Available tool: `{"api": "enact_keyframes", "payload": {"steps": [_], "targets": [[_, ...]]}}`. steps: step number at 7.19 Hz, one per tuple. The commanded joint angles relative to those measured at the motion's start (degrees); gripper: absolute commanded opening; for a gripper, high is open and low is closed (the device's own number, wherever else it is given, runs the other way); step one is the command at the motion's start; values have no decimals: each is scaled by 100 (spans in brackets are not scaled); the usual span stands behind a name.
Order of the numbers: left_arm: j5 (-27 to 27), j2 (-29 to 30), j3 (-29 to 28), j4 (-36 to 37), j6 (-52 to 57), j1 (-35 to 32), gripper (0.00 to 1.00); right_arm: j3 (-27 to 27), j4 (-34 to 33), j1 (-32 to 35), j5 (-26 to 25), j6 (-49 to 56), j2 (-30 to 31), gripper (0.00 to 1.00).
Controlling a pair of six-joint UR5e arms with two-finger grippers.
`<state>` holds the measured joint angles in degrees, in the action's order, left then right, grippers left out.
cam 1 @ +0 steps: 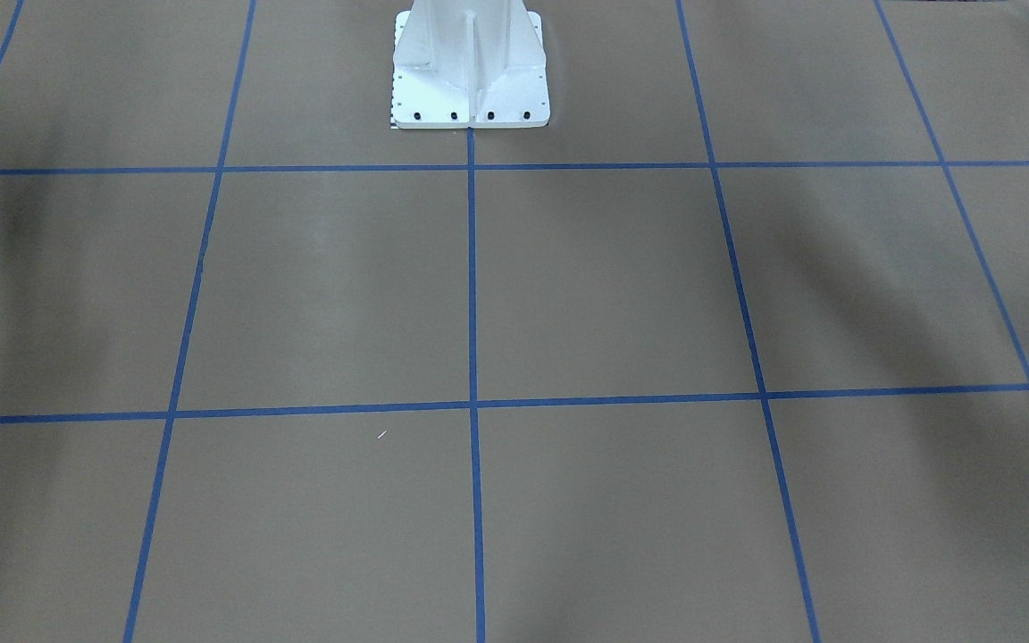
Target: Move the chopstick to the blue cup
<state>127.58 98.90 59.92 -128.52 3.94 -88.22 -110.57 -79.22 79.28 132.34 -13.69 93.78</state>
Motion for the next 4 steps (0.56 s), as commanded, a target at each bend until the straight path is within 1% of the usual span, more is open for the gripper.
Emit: {"api": "enact_keyframes", "payload": {"steps": [1,2,3,4], "targets": [[-14,173,-243,-50,-7,199,93,27,3,-1,-7,16,0,100],[-22,173,-322,-164,-7,260,88,36,3,-1,-15,16,0,100],[-22,173,-453,-295,-7,270,69,36,3,-1,-50,24,0,100],[-14,156,-472,-323,-7,279,28,36,3,-1,-68,33,0,100]]}}
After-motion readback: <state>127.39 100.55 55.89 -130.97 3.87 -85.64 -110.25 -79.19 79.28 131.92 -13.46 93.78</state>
